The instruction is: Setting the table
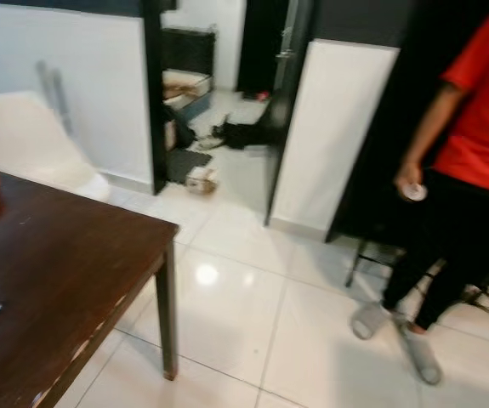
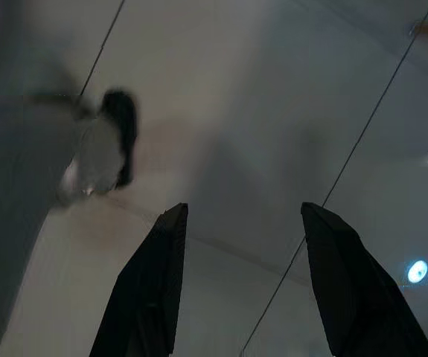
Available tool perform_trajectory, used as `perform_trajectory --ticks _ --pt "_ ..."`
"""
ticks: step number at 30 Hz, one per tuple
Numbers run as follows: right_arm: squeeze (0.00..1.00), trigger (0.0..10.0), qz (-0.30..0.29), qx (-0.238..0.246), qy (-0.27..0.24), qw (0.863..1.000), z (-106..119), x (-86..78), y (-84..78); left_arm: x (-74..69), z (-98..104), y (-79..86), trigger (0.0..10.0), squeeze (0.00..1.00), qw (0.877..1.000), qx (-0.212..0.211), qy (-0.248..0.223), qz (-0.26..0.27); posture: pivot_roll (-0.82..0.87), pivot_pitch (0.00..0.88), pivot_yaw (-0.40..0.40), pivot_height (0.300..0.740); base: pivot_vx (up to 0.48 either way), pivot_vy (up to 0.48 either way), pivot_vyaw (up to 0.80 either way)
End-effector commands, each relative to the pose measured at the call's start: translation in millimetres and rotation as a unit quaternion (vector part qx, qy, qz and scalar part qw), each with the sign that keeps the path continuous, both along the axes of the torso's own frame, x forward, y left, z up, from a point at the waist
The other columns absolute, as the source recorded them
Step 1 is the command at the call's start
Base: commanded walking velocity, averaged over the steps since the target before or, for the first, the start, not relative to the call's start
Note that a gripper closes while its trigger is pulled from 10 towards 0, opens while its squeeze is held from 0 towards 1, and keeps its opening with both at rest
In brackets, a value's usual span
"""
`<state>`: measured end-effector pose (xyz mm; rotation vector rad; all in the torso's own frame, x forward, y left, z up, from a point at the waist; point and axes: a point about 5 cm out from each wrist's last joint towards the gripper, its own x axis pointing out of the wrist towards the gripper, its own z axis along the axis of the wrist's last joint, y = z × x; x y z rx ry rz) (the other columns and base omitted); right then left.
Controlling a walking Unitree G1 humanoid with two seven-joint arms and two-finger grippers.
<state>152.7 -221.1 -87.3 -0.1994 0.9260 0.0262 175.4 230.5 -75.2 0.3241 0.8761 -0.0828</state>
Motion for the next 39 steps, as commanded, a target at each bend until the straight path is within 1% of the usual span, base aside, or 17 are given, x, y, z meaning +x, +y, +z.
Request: perform_trajectory --ticks 1,39 --pt "0.00 10.0 -0.004 -0.002 0.014 1.000 -2.8 -7.5 -2.5 -2.8 -2.2 -1.7 10.0 0.00 1.000 -0.002 0.008 0.001 0.01 0.137 0.029 0.740 0.000 0.000 -0.75" --pt "0.00 10.0 0.000 -0.001 0.011 1.000 -2.6 -6.8 -0.8 -1.3 -1.9 -4.8 10.0 0.00 1.000 -0.006 0.004 -0.002 0.01 0.142 0.027 0.740 0.000 0.000 -0.75"
